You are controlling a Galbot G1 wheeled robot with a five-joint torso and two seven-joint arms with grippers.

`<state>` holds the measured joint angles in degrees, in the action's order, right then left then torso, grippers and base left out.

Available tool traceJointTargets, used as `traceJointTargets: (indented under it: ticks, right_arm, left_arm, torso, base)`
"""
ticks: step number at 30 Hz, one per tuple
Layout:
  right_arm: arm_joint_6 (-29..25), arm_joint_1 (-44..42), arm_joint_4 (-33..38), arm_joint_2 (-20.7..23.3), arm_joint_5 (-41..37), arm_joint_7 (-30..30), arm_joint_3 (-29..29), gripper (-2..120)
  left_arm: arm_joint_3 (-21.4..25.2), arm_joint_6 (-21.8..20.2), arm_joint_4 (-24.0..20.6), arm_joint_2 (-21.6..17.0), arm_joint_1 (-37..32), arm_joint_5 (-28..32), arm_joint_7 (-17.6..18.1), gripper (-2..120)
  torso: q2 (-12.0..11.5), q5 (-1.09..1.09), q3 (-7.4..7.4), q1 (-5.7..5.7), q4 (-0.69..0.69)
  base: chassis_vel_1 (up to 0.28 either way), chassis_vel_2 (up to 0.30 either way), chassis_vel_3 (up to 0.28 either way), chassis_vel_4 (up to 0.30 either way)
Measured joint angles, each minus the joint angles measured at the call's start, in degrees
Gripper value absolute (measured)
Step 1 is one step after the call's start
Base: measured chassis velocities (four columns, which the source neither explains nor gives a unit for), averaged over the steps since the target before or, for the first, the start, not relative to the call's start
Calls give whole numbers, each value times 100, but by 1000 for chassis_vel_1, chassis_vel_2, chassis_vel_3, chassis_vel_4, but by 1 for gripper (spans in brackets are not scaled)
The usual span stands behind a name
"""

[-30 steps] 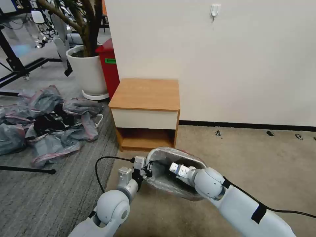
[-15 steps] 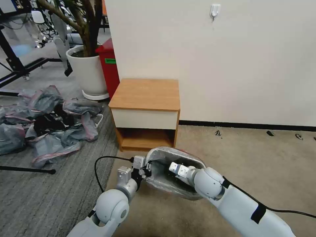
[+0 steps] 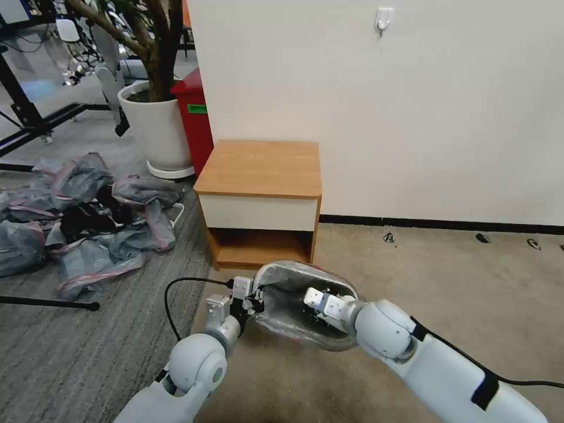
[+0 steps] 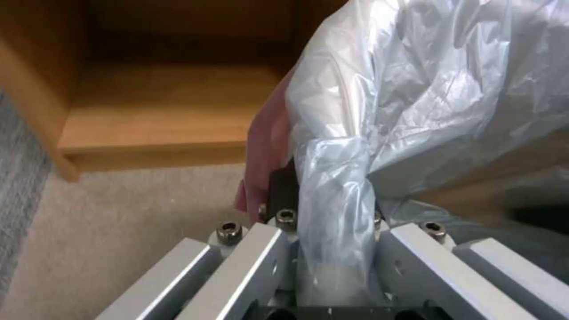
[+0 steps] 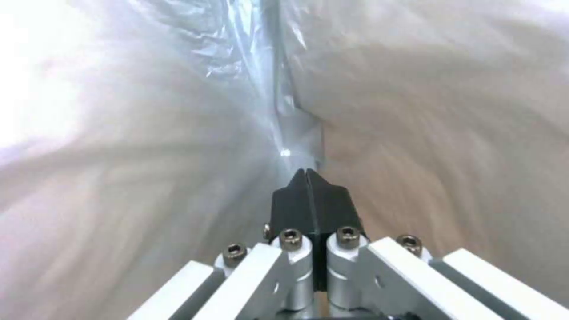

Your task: Pick up the garbage bag from the table and place it over the trash can.

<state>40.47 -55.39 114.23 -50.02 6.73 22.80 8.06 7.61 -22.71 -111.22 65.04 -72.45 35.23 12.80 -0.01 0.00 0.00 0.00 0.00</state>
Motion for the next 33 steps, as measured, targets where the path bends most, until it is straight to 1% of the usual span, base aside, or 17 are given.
traceJointTargets:
  ticks: [4, 5, 7, 9, 10, 12, 14, 16, 18, 19, 20, 23, 24, 28, 29, 32, 33]
  right_arm:
    - [-190, -643, 934, 445, -1114, -550, -795, 0]
    - [-190, -643, 934, 445, -1114, -550, -795, 0]
    - [-445, -883, 1284, 504, -1636, -1373, -1131, 0]
    - [-788, -996, 1458, 398, -2070, -2134, -1350, 0]
    - [-788, -996, 1458, 398, -2070, -2134, -1350, 0]
    - [-1303, -1114, 1537, 161, -2419, -2841, -1522, 0]
    - [-1506, -1189, 1541, 55, -2472, -3022, -1600, 0]
    - [-2181, -1351, 1515, -145, -2496, -3420, -1660, 0]
    - [-2573, -1508, 1483, -319, -2447, -3755, -1685, 7]
    - [-2573, -1508, 1483, -319, -2447, -3755, -1685, 7]
    - [-2774, -1603, 1468, -422, -2411, -3899, -1713, 12]
    - [-3093, -1763, 1389, -674, -2206, -4103, -1787, 25]
    - [-3093, -1763, 1389, -674, -2206, -4103, -1787, 25]
    - [-3215, -1878, 1339, -852, -2091, -4182, -1910, 43]
    - [-3215, -1878, 1339, -852, -2091, -4182, -1910, 43]
    - [-3245, -1960, 1333, -886, -2072, -4183, -1947, 56]
    - [-3245, -1960, 1333, -886, -2072, -4183, -1947, 56]
  left_arm:
    - [65, -100, -21, -30, 12, 836, 383, 3]
    - [65, -100, -21, -30, 12, 836, 383, 3]
    - [103, -216, -79, -53, 12, 1245, 656, 3]
    - [137, -354, -152, -91, 5, 1582, 887, 3]
    - [137, -354, -152, -91, 5, 1582, 887, 3]
    - [188, -581, -307, -131, -34, 2059, 1283, 3]
    - [228, -686, -358, -147, -50, 2211, 1422, 2]
    - [284, -893, -465, -184, -87, 2525, 1832, 2]
    - [319, -1032, -546, -206, -123, 2798, 2197, 2]
    - [319, -1032, -546, -206, -123, 2798, 2197, 2]
    - [337, -1099, -576, -214, -137, 2932, 2355, 2]
    - [344, -1161, -575, -230, -148, 3121, 2549, 2]
    - [344, -1161, -575, -230, -148, 3121, 2549, 2]
    - [285, -1180, -490, -235, -97, 3257, 2566, 2]
    - [285, -1180, -490, -235, -97, 3257, 2566, 2]
    - [260, -1211, -435, -207, -75, 3268, 2576, 2]
    - [260, -1211, -435, -207, -75, 3268, 2576, 2]
  torso:
    - [0, -1, -1, 0, -1]
    - [0, -1, -1, 0, -1]
    - [0, -1, -1, 0, -1]
    - [0, -1, -1, 0, 0]
    - [0, -1, -1, 0, 0]
    - [1, -1, -1, 0, 1]
    - [0, 0, -1, 0, 1]
    - [1, -1, -1, 0, 1]
    - [0, 1, 0, 0, 1]
    - [0, 1, 0, 0, 1]
    - [0, -1, 0, 0, 0]
    - [0, 0, 0, 0, 1]
    - [0, 0, 0, 0, 1]
    - [0, -1, 0, 0, 0]
    - [0, -1, 0, 0, 0]
    - [1, -1, -1, 0, 0]
    - [1, -1, -1, 0, 0]
  base:
    - [0, 0, 0, 0]
    - [0, 0, 0, 0]
    - [0, 0, 0, 0]
    - [0, 0, 0, 0]
    - [0, 0, 0, 0]
    - [0, 0, 0, 0]
    - [0, 0, 0, 0]
    - [0, 0, 0, 0]
    - [0, 0, 0, 0]
    - [0, 0, 0, 0]
    - [0, 0, 0, 0]
    - [0, 0, 0, 0]
    - [0, 0, 0, 0]
    - [0, 0, 0, 0]
    - [0, 0, 0, 0]
    - [0, 0, 0, 0]
    - [0, 0, 0, 0]
